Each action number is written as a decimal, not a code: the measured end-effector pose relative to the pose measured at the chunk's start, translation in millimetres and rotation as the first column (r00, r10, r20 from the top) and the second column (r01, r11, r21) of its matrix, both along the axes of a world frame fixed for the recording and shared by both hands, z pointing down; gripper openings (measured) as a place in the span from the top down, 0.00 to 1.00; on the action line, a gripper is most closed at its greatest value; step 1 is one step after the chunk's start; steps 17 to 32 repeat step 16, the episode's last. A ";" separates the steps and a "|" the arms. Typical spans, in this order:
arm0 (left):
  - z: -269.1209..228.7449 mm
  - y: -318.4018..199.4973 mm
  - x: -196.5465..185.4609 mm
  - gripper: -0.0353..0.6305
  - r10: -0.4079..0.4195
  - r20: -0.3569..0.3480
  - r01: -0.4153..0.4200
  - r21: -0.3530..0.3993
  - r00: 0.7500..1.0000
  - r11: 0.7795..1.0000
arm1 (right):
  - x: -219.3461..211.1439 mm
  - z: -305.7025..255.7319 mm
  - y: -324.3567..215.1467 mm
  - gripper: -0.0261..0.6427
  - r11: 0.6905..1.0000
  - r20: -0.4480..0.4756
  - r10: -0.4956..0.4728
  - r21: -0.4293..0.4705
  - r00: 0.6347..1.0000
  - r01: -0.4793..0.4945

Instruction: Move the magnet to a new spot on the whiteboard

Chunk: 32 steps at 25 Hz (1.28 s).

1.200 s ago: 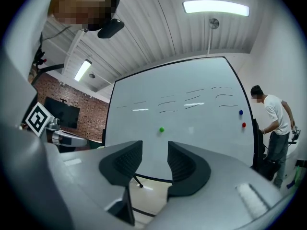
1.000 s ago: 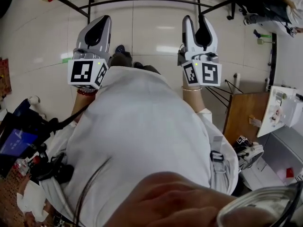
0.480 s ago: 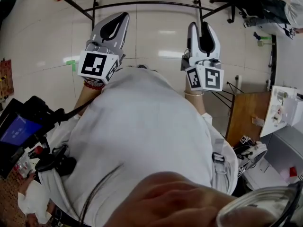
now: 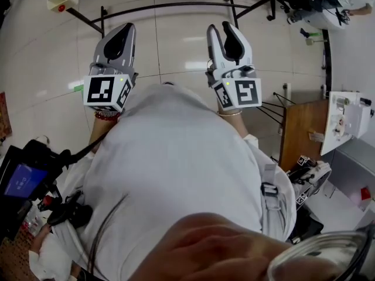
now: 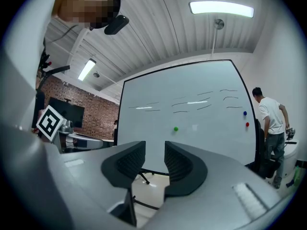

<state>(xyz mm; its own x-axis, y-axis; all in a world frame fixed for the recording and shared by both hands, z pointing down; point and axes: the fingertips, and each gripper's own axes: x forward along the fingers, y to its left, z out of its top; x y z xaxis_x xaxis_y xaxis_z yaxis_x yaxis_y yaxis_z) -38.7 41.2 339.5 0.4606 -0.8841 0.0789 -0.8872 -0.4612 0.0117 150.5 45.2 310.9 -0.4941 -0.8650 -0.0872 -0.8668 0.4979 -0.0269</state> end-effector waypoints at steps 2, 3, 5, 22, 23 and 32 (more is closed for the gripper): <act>0.6 -2.9 4.3 0.94 0.009 0.005 -0.009 -0.006 1.000 1.000 | -0.7 -3.3 -2.2 0.78 1.000 -0.002 -0.006 0.008 1.000 0.006; 0.9 -4.4 6.9 0.94 0.015 0.009 -0.015 -0.007 1.000 1.000 | 0.1 -3.4 -3.5 0.79 1.000 0.000 -0.004 0.006 1.000 0.004; -0.7 -7.0 10.5 0.94 0.029 0.013 -0.029 -0.002 1.000 1.000 | 2.1 -2.6 -5.5 0.79 1.000 0.010 0.007 0.001 1.000 -0.007; -5.9 10.4 -26.6 0.94 0.007 0.030 -0.008 0.022 1.000 1.000 | -28.8 -3.7 -6.0 0.80 1.000 0.013 -0.016 0.022 1.000 0.015; -5.9 10.4 -26.6 0.94 0.007 0.030 -0.008 0.022 1.000 1.000 | -28.8 -3.7 -6.0 0.80 1.000 0.013 -0.016 0.022 1.000 0.015; -5.9 10.4 -26.6 0.94 0.007 0.030 -0.008 0.022 1.000 1.000 | -28.8 -3.7 -6.0 0.80 1.000 0.013 -0.016 0.022 1.000 0.015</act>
